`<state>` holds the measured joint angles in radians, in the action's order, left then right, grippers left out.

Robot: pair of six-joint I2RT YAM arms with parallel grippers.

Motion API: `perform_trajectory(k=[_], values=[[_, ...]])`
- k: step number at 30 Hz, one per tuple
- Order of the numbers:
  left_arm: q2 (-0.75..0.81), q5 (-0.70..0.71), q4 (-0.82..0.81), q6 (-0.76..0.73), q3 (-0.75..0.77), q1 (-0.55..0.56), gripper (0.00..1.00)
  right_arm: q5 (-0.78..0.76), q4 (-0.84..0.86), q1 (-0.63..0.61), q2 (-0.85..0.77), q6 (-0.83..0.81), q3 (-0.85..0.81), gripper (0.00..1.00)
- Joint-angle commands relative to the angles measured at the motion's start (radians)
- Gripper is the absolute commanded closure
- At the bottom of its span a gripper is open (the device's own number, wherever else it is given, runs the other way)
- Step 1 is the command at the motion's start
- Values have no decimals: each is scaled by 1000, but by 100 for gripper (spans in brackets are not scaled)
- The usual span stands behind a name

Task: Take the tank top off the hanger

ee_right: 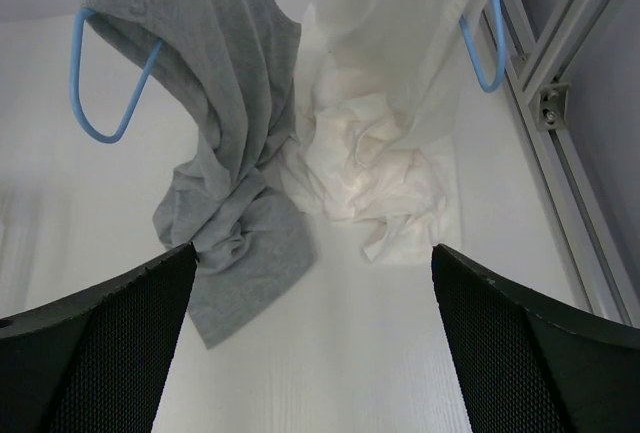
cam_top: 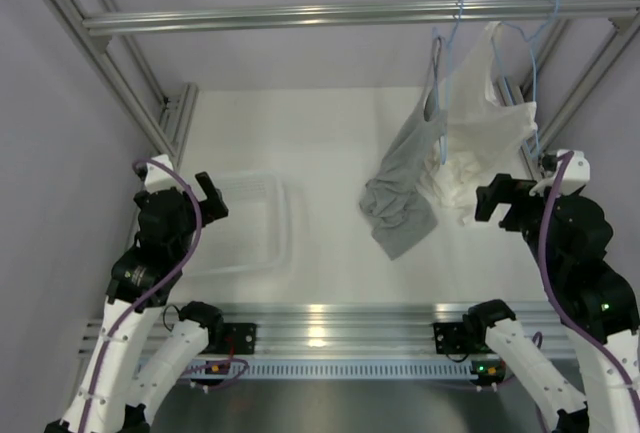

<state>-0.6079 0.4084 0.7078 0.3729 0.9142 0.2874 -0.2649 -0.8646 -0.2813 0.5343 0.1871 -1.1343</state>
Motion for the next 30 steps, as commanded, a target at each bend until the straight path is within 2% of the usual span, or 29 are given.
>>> perform_trajectory(k=[1, 5, 9, 12, 18, 21, 25, 26, 30], values=[[10, 26, -27, 14, 3, -5, 1, 7, 6, -10, 36, 5, -44, 1], [11, 20, -28, 12, 3, -5, 1, 62, 21, -10, 39, 20, -42, 0], [17, 13, -28, 14, 3, -5, 1, 330, 110, -12, 50, 75, -51, 1], [20, 6, -28, 12, 2, -5, 1, 409, 150, -10, 117, 103, -144, 1], [14, -46, -30, 11, -1, -5, 1, 418, 141, -10, 343, 58, -340, 1], [13, -52, -31, 9, -3, -5, 1, 359, 79, -12, 498, 22, -464, 8], [14, -62, -34, 9, -6, -5, 1, 297, 38, -10, 676, -20, -611, 22], [13, -63, -34, 8, -6, -7, 1, 285, 33, -12, 722, -31, -639, 29], [14, -63, -34, 8, -8, -5, 1, 207, 35, -15, 782, -60, -739, 29]])
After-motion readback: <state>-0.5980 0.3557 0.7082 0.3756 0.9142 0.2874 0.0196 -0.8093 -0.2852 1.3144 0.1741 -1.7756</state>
